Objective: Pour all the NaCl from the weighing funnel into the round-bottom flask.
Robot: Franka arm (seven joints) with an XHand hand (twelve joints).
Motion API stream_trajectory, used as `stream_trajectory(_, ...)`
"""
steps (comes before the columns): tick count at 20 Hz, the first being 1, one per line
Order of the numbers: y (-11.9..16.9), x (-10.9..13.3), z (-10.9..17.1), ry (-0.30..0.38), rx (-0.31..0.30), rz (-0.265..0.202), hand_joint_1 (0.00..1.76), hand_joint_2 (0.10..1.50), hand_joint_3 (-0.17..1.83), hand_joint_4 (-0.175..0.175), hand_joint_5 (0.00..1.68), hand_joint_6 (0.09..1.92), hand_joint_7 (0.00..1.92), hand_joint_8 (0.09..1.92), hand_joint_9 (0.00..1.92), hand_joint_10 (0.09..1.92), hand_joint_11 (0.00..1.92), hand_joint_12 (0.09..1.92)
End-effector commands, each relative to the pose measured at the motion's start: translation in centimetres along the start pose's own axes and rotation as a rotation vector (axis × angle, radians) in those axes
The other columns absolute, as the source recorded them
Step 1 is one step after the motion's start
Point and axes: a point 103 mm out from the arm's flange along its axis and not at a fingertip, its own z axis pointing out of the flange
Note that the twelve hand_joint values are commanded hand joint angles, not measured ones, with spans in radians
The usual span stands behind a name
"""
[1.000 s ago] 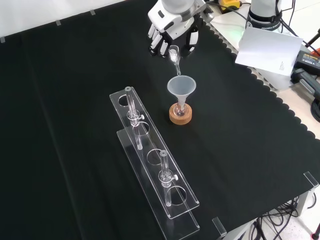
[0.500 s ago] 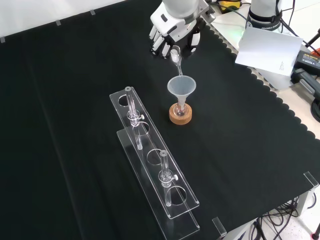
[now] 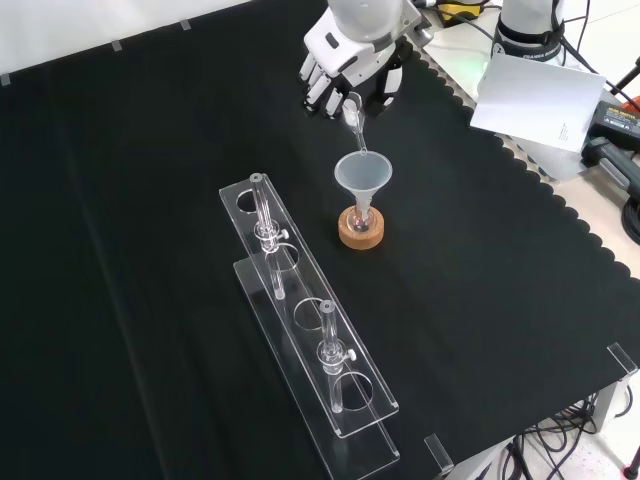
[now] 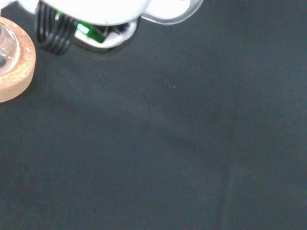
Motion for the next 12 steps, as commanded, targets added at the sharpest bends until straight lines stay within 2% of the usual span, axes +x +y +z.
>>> stream_trajectory(1, 0.03, 0.37, -0.31, -0.034, 0.006, 0.004, 1.13, 0.64, 0.67, 0.175, 1.29, 0.64, 0.55, 0.68, 0.91, 0.36, 0.8, 1.04)
stream_trajectory(5, 0.06, 0.84, -0.73, -0.051, 0.009, 0.007, 1.13, 0.64, 0.67, 0.175, 1.29, 0.64, 0.55, 0.68, 0.91, 0.36, 0.8, 1.04)
stream_trajectory(7, 0.08, 0.94, -0.78, -0.056, 0.021, 0.028, 1.13, 0.64, 0.67, 0.175, 1.29, 0.64, 0.55, 0.68, 0.91, 0.36, 0.8, 1.04)
stream_trajectory(12, 0.05, 1.11, -1.12, -0.069, 0.013, 0.011, 1.13, 0.64, 0.67, 0.175, 1.29, 0.64, 0.55, 0.68, 0.91, 0.36, 0.8, 1.04)
